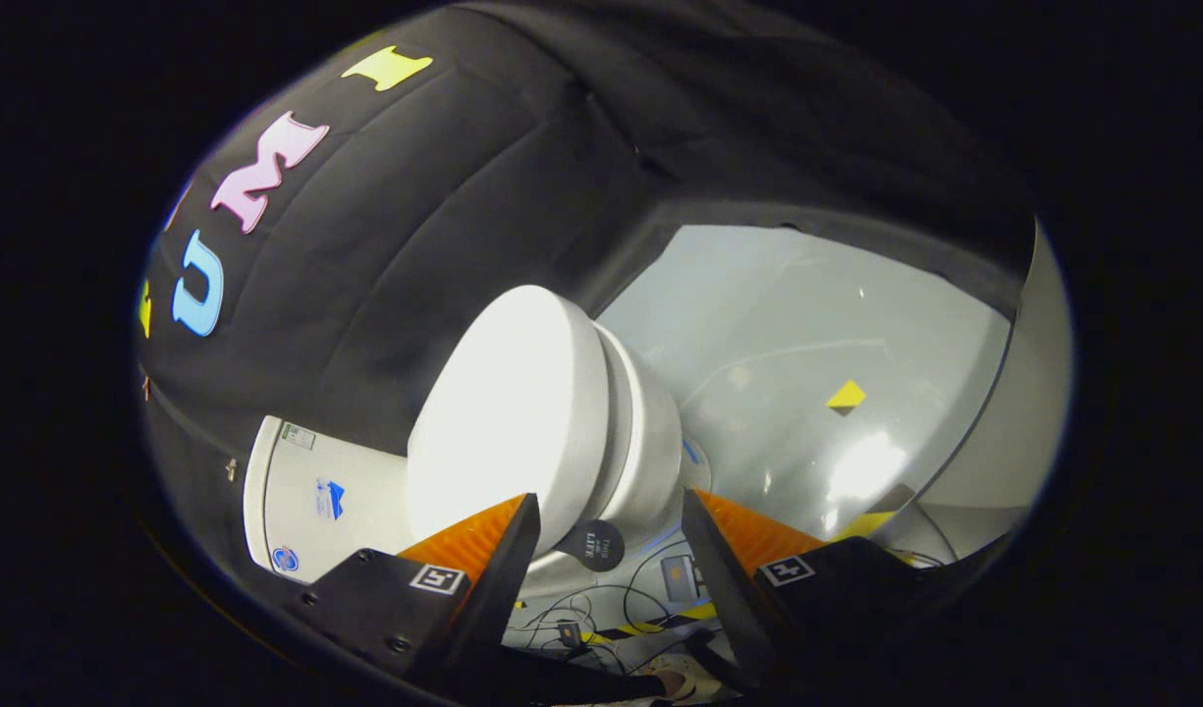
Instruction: Open the toilet lid.
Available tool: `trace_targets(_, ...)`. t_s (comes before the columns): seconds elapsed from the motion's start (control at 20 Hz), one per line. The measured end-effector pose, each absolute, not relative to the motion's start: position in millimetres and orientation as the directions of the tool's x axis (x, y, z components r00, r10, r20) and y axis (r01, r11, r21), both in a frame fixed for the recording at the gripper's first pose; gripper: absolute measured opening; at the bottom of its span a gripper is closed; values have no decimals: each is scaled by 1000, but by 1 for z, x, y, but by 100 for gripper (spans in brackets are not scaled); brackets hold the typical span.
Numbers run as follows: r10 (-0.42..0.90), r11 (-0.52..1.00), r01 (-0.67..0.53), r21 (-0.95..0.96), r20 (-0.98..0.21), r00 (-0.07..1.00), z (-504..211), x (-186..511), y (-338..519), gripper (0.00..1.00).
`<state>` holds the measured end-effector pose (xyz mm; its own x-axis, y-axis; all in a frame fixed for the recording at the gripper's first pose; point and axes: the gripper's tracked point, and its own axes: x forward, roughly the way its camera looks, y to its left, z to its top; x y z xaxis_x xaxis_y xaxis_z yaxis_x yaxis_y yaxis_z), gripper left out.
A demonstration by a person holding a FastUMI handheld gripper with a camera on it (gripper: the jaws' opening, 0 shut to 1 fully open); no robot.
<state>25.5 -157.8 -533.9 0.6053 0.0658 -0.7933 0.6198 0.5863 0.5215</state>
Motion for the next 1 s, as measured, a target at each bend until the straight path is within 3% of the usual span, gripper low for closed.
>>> trace_targets(0.45, 225, 377, 639, 670, -736, 639, -579, 29, -129, 77)
trace_targets(0.6, 255, 360, 619, 698, -712, 654, -580, 36, -118, 57)
trace_targets(0.75, 256, 324, 615, 719, -692, 675, -581, 41, -121, 57)
trace_targets(0.85, 261, 279, 619, 735, -678, 687, -584, 43, -122, 27)
trace_targets(1.0, 269, 293, 601, 743, -668, 694, -584, 45, -116, 26)
